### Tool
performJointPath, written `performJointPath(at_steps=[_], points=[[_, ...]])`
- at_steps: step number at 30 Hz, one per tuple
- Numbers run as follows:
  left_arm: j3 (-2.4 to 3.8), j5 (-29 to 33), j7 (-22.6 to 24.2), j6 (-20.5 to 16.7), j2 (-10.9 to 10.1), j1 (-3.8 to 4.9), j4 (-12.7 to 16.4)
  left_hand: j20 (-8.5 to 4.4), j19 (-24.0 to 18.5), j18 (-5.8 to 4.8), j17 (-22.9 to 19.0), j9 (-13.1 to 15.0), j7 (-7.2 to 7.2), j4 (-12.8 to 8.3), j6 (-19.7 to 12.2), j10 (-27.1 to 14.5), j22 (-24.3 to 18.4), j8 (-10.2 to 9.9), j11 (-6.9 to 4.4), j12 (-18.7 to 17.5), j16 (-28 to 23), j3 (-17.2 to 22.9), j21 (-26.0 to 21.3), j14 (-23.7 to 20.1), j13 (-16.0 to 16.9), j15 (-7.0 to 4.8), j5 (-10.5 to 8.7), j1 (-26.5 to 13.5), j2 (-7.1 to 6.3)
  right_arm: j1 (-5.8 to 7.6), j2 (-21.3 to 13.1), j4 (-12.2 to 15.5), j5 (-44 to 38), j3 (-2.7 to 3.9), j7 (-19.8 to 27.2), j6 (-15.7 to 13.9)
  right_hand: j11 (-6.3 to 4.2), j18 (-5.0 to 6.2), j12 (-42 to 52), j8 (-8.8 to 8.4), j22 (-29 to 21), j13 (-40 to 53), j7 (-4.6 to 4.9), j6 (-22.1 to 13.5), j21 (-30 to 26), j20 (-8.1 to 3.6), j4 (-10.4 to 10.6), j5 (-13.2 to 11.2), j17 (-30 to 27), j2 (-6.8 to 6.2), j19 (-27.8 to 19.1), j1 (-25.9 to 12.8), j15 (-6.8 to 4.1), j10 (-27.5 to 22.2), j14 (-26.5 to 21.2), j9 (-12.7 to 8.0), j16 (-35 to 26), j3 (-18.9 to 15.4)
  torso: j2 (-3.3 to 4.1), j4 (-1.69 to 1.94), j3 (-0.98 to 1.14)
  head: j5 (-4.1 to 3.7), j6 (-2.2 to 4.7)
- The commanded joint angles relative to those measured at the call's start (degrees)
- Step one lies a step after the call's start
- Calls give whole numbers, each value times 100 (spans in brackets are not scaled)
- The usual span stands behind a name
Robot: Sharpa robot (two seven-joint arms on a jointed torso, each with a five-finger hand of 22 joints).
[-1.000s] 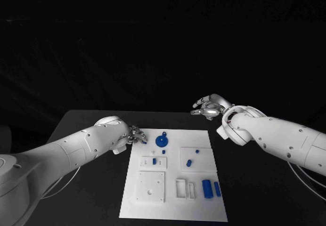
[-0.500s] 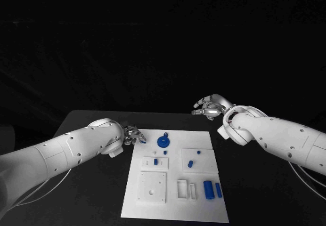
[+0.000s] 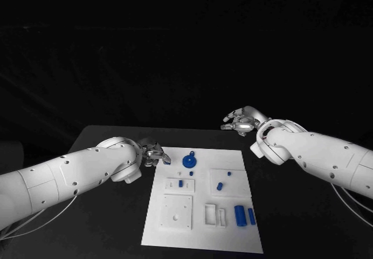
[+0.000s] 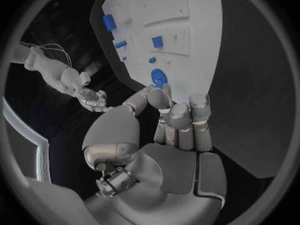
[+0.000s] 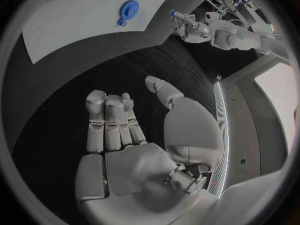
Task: Assemble the parts on the task board
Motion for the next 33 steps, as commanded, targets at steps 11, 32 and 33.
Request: performJointPath(at_steps=[11,32,33], points=[[-189,-643,-31,-337,-46,-132,337,-496,96,109,-11,365,-289,-29,488,-1,-8,455,-90,86,61,74,61,129,0,-152,319,7,-63,-27,10,-6,6,3,30,51,11,565,27,1,89,-8,40,-12,-22,-8,28,12,-6,3,37,-47,5,-35,-51,-7,28,-12,-18,16,5,17,-67],[-297,-859,-69,-270,217,-496,89,-504,108,108,-11,386,-300,-15,488,-4,-8,505,-100,115,75,74,71,137,4,-163,400,-23,-49,-35,12,-1,6,3,25,62,11,565,31,1,90,-13,40,-13,-24,-9,30,37,-7,3,37,-49,5,-38,-53,-8,29,-10,-10,2,6,23,-126],[-301,-895,-74,-262,222,-502,81,-504,108,108,-11,387,-300,-13,488,-4,-8,506,-100,117,76,73,71,137,4,-163,399,-26,-48,-35,12,4,6,3,25,62,11,565,31,1,90,-13,40,-13,-24,-9,31,38,-7,3,37,-49,5,-38,-53,-8,29,-10,-10,1,5,25,-130]])
